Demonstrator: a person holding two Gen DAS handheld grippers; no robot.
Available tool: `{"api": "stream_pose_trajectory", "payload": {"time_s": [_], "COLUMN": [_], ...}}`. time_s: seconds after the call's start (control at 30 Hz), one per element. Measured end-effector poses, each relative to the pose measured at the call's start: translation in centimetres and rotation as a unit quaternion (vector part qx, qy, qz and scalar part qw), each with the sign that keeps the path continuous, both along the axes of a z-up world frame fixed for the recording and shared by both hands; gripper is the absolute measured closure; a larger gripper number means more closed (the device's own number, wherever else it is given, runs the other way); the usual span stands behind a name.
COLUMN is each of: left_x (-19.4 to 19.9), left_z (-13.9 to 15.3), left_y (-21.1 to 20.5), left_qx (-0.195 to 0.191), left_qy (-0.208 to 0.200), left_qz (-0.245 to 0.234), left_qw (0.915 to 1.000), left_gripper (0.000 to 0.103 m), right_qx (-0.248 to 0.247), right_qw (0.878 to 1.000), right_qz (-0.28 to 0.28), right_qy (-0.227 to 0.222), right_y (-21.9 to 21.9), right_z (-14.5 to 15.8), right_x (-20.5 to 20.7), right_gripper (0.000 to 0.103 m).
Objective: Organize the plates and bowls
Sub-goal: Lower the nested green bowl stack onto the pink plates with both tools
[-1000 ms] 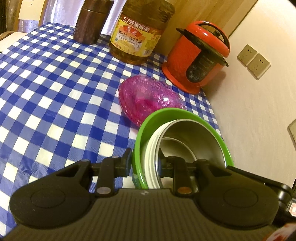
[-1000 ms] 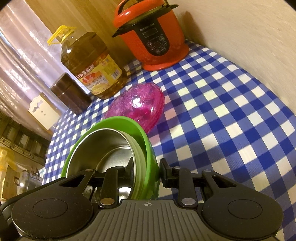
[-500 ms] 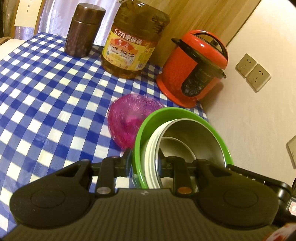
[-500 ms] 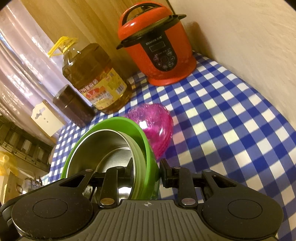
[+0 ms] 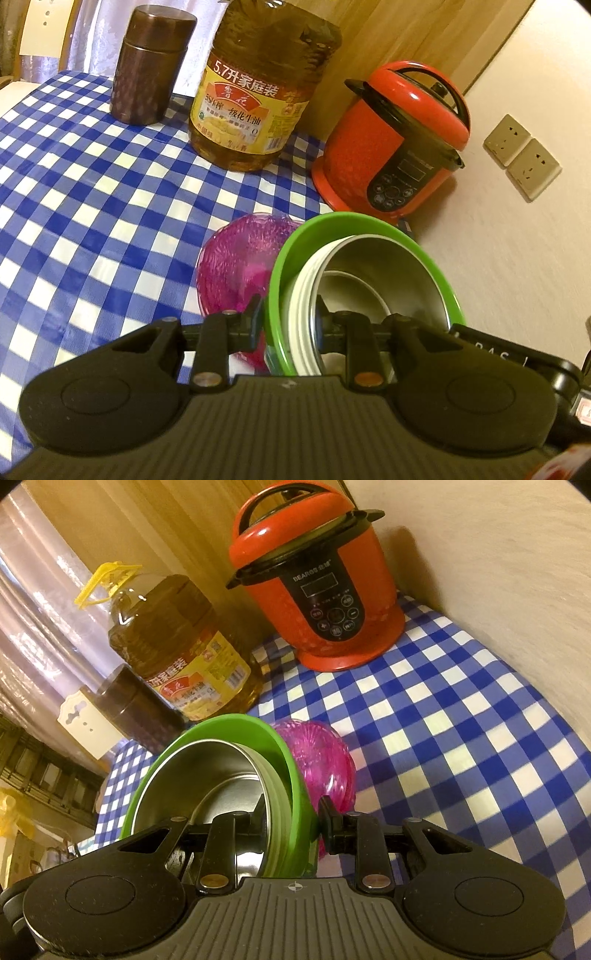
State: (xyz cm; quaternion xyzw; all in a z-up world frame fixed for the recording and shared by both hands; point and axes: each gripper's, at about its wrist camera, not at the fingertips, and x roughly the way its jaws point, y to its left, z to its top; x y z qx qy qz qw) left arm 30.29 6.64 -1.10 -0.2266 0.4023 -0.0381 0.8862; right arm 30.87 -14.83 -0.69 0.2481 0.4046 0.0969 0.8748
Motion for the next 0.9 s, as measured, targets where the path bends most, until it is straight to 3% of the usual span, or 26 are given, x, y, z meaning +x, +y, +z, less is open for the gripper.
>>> {"api": "stream_pose_trajectory", "payload": {"time_s": [0.5,0.9], "left_x": [5.3,7.1], "left_z": [-2.0,-3.8], "left_y": [0.8,1.3], "left_qx": [0.004,0.017], "left_qy": [0.014,0.021], "left_qz": [-0.008,-0.009], "left_qw": [0.9999,0.9996], "left_gripper": [0.08,0.08], "right_qx": [-0.005,0.002], "right_qw": [1.0,1.0], "right_qz": [0.003,0.008], "right_qy": [0.015,0.024], "right_y": [0.6,1.0], "right_z": [-1.9,-3.9], "right_x": [5.6,7.7], "right_gripper": [0.076,0.076]}}
